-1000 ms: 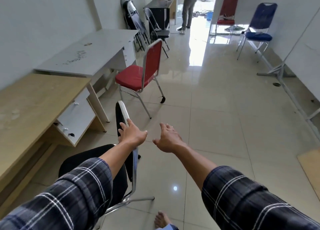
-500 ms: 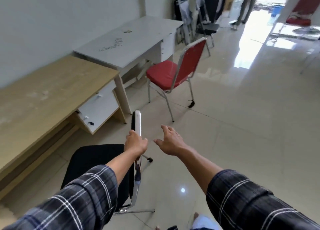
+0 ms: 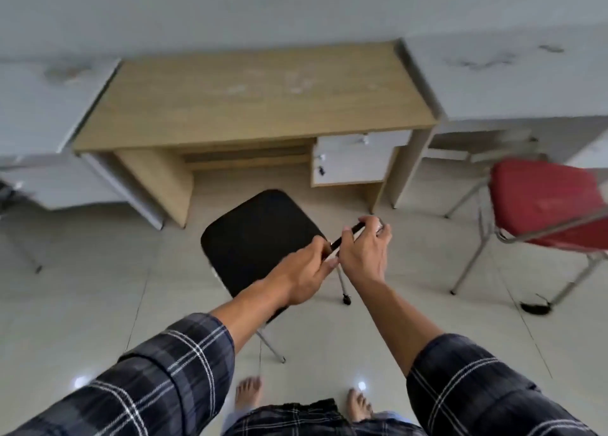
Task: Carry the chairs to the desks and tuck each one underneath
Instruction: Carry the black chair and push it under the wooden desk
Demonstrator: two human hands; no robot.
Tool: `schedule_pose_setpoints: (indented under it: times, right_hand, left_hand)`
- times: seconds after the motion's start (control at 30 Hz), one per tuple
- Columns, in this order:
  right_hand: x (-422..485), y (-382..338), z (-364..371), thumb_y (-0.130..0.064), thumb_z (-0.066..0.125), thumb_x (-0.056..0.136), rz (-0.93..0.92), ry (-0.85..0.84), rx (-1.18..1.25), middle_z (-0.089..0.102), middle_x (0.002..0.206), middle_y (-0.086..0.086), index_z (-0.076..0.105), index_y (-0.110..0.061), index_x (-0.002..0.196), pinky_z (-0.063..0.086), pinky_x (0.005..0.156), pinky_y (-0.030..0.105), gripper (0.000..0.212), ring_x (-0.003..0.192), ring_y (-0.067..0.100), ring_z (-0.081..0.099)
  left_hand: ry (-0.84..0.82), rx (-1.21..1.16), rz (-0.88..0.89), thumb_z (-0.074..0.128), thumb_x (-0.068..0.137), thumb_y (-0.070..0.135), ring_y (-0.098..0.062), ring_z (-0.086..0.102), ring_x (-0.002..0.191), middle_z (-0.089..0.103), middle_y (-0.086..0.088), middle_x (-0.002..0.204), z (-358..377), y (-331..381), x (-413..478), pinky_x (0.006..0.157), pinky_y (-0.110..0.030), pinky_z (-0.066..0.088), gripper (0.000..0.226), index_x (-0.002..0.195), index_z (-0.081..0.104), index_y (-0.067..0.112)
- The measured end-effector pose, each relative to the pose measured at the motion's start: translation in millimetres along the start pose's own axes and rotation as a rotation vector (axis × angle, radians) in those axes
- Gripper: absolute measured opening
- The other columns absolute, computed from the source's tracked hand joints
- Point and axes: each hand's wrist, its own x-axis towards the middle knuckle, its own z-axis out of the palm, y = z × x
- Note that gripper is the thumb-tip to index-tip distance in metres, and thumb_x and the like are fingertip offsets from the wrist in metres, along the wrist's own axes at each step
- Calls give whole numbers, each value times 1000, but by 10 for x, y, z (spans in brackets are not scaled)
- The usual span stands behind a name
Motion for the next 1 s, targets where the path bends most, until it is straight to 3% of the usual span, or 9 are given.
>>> schedule_pose_setpoints:
  times: [0.13,0.27,0.37,0.43,0.5,0.57,0.67,0.77,1.0]
  right_hand:
    - [69,35,-89,-37,54,99,-6,-105,-10,29,149,11,44,-26,129,43,74,31,33,95,30,64]
    - [162,-21,-169,-36,52,101,56,-143,66,36,144,9,43,-29,131,52,74,33,31,80,20,60]
    - [263,-75,-263,-32,56,99,303,-234,297,49,134,14,32,-34,141,61,87,45,48,98,28,64]
    - [382,-106,-367,-19,67,92,557,-316,565,58,113,16,33,-27,139,63,82,48,58,94,30,67]
    - [475,-121,-497,-10,73,86,728,-435,724,64,104,18,48,-11,124,63,73,51,46,87,33,68]
    - [513,-128,-560,-11,71,89,733,-529,736,66,102,20,56,-5,114,59,67,53,29,88,35,67]
    - [571,-136,-573,-21,65,95,761,-579,774,62,102,21,54,-6,105,56,67,57,21,88,39,63]
    - [612,-155,-576,-22,64,96,795,-602,796,60,102,21,51,-6,100,53,69,60,20,87,41,61]
    - [726,-75,-521,-17,65,91,854,-643,860,62,103,21,52,-7,101,51,86,72,19,90,47,60]
  left_hand:
    - [352,133,-277,24,104,45,-25,66,77,68,-3,88,83,149,-182,65,-39,49,33,109,45,21]
    - [669,177,-609,7,99,52,-30,66,77,67,-6,78,411,244,-457,63,-36,49,64,86,57,16]
    - [825,-4,-778,11,95,65,-27,64,103,65,-7,115,645,280,-638,83,-42,56,74,117,61,15]
    - [831,-199,-935,17,92,70,-35,49,130,40,-15,150,754,337,-666,101,-48,49,84,147,36,9]
    - [895,-558,-1100,33,92,69,-41,41,135,28,-21,155,778,424,-588,106,-50,42,89,151,20,4]
    - [1002,-1012,-1240,48,90,64,-43,52,123,46,-23,140,676,431,-488,101,-49,44,81,141,32,3]
    - [991,-1594,-1199,50,89,56,-38,60,111,63,-17,117,381,325,-483,101,-47,46,52,107,56,8]
    - [900,-1799,-1181,48,96,41,-37,57,108,60,-20,122,209,246,-548,101,-45,45,38,93,56,4]
    - [1040,-2091,-1000,58,92,44,-41,54,116,54,-23,125,304,336,-481,100,-54,47,49,117,54,2]
